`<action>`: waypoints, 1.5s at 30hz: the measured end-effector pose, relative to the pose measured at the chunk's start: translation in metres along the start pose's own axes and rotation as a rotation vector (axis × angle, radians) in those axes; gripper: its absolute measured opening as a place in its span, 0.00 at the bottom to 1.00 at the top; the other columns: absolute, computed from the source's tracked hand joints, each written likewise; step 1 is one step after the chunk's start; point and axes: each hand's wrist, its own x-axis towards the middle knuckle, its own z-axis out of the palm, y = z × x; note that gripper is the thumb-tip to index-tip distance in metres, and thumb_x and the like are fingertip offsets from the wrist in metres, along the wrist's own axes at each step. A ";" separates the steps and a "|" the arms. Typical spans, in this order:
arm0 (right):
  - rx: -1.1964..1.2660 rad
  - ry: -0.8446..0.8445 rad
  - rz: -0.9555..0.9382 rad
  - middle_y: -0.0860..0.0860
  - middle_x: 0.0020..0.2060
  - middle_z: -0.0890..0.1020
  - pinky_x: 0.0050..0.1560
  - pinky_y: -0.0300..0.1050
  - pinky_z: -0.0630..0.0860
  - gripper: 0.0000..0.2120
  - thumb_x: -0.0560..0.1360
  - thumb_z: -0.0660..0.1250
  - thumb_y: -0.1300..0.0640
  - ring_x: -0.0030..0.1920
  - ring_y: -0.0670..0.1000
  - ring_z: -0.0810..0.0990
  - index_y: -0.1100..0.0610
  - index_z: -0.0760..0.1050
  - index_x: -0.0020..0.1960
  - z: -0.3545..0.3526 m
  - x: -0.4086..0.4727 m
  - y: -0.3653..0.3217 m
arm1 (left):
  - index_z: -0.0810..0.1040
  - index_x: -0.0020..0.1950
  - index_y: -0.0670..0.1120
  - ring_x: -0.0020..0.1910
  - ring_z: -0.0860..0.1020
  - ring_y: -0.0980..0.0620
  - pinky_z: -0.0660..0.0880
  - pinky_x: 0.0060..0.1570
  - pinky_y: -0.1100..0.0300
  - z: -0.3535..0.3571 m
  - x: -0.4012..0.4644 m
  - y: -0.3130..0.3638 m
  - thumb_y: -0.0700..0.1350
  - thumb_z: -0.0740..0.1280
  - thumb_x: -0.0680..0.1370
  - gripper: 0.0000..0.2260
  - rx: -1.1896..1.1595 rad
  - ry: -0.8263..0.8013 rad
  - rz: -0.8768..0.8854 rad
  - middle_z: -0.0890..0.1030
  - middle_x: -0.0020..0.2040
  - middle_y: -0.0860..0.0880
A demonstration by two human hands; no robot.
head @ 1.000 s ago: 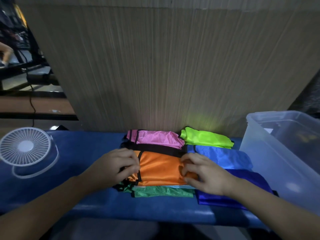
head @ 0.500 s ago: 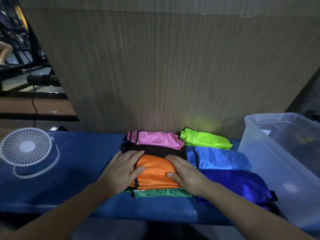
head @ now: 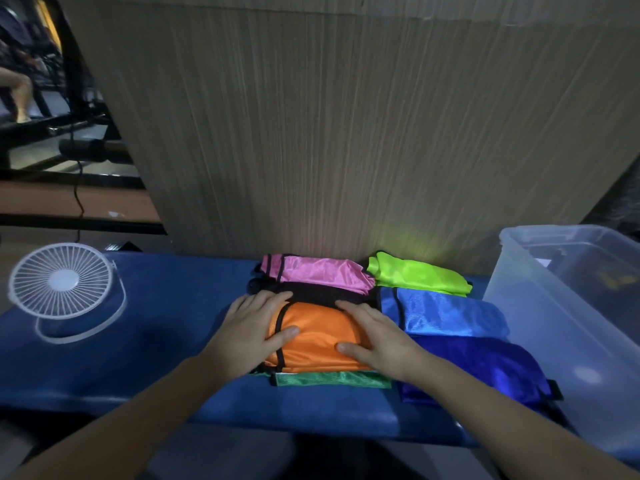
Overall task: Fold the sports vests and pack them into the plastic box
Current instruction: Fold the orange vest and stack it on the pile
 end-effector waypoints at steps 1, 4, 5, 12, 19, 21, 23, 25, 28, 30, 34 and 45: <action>-0.036 -0.012 -0.017 0.45 0.64 0.68 0.71 0.48 0.65 0.40 0.74 0.69 0.36 0.66 0.47 0.68 0.43 0.53 0.79 -0.003 0.000 -0.002 | 0.59 0.79 0.56 0.66 0.59 0.62 0.51 0.75 0.57 -0.007 0.002 0.002 0.72 0.56 0.75 0.36 0.005 -0.015 -0.004 0.66 0.69 0.59; -0.218 -0.052 -0.078 0.44 0.65 0.66 0.70 0.45 0.62 0.52 0.63 0.73 0.30 0.64 0.47 0.66 0.41 0.50 0.79 -0.007 -0.004 -0.004 | 0.65 0.75 0.58 0.62 0.63 0.61 0.55 0.71 0.59 -0.022 0.008 0.003 0.80 0.54 0.65 0.44 0.025 -0.076 0.012 0.68 0.62 0.60; -0.274 -0.058 -0.094 0.44 0.66 0.65 0.70 0.44 0.61 0.55 0.61 0.73 0.29 0.64 0.46 0.65 0.41 0.49 0.79 -0.007 -0.006 -0.004 | 0.68 0.72 0.59 0.61 0.65 0.61 0.57 0.70 0.59 -0.025 0.008 0.002 0.80 0.54 0.63 0.43 0.014 -0.106 0.005 0.69 0.60 0.60; -0.417 0.035 -0.121 0.46 0.65 0.66 0.69 0.49 0.63 0.54 0.61 0.72 0.33 0.64 0.50 0.67 0.45 0.51 0.79 -0.003 -0.011 -0.006 | 0.76 0.51 0.55 0.53 0.73 0.59 0.71 0.59 0.54 -0.032 -0.001 0.003 0.63 0.77 0.68 0.19 -0.169 -0.134 -0.096 0.75 0.51 0.59; -0.466 0.120 -0.324 0.49 0.70 0.67 0.73 0.49 0.61 0.51 0.62 0.70 0.36 0.69 0.50 0.66 0.52 0.55 0.79 0.003 -0.013 -0.020 | 0.74 0.47 0.50 0.41 0.82 0.57 0.80 0.42 0.57 -0.034 -0.012 0.010 0.52 0.80 0.69 0.17 -0.388 -0.192 -0.142 0.83 0.45 0.52; -0.496 0.083 -0.335 0.49 0.68 0.68 0.68 0.47 0.66 0.50 0.64 0.70 0.38 0.65 0.51 0.69 0.52 0.53 0.79 0.007 -0.012 -0.025 | 0.73 0.48 0.50 0.43 0.82 0.56 0.81 0.45 0.55 -0.032 -0.016 0.009 0.52 0.80 0.68 0.18 -0.413 -0.206 -0.168 0.82 0.45 0.51; -0.530 0.054 -0.322 0.49 0.64 0.69 0.62 0.47 0.69 0.49 0.64 0.70 0.39 0.59 0.51 0.71 0.52 0.53 0.79 0.009 -0.012 -0.027 | 0.74 0.49 0.50 0.45 0.82 0.56 0.81 0.48 0.53 -0.031 -0.020 0.007 0.58 0.79 0.65 0.22 -0.428 -0.232 -0.216 0.83 0.47 0.52; -0.549 0.042 -0.310 0.48 0.61 0.70 0.60 0.47 0.71 0.47 0.65 0.69 0.39 0.57 0.51 0.71 0.51 0.55 0.78 0.010 -0.013 -0.028 | 0.76 0.50 0.53 0.46 0.81 0.58 0.79 0.48 0.58 -0.030 -0.025 0.006 0.64 0.78 0.64 0.23 -0.380 -0.291 -0.261 0.82 0.47 0.55; -0.562 0.038 -0.318 0.50 0.59 0.72 0.58 0.49 0.72 0.44 0.65 0.68 0.39 0.55 0.52 0.72 0.52 0.59 0.76 0.012 -0.015 -0.030 | 0.78 0.48 0.56 0.45 0.81 0.62 0.74 0.43 0.69 -0.026 -0.040 0.012 0.59 0.79 0.67 0.17 -0.374 -0.422 -0.275 0.82 0.46 0.57; -0.569 0.026 -0.321 0.50 0.59 0.72 0.60 0.48 0.71 0.43 0.65 0.68 0.39 0.55 0.52 0.72 0.53 0.61 0.75 0.013 -0.015 -0.032 | 0.79 0.50 0.57 0.45 0.82 0.63 0.74 0.43 0.70 -0.021 -0.050 0.012 0.58 0.81 0.66 0.18 -0.442 -0.440 -0.285 0.83 0.47 0.58; -0.543 -0.003 -0.350 0.52 0.59 0.72 0.64 0.49 0.71 0.37 0.66 0.68 0.41 0.58 0.54 0.72 0.56 0.66 0.71 0.011 -0.017 -0.037 | 0.80 0.53 0.50 0.44 0.84 0.58 0.78 0.42 0.65 -0.019 -0.061 0.012 0.49 0.82 0.67 0.19 -0.669 -0.318 -0.403 0.86 0.45 0.54; -0.313 -0.050 -0.249 0.48 0.60 0.75 0.57 0.44 0.71 0.35 0.68 0.70 0.53 0.58 0.52 0.76 0.48 0.61 0.72 -0.024 -0.051 -0.057 | 0.78 0.63 0.44 0.56 0.84 0.46 0.79 0.60 0.49 -0.046 -0.072 0.033 0.46 0.75 0.74 0.20 -1.117 -0.395 -0.515 0.85 0.57 0.44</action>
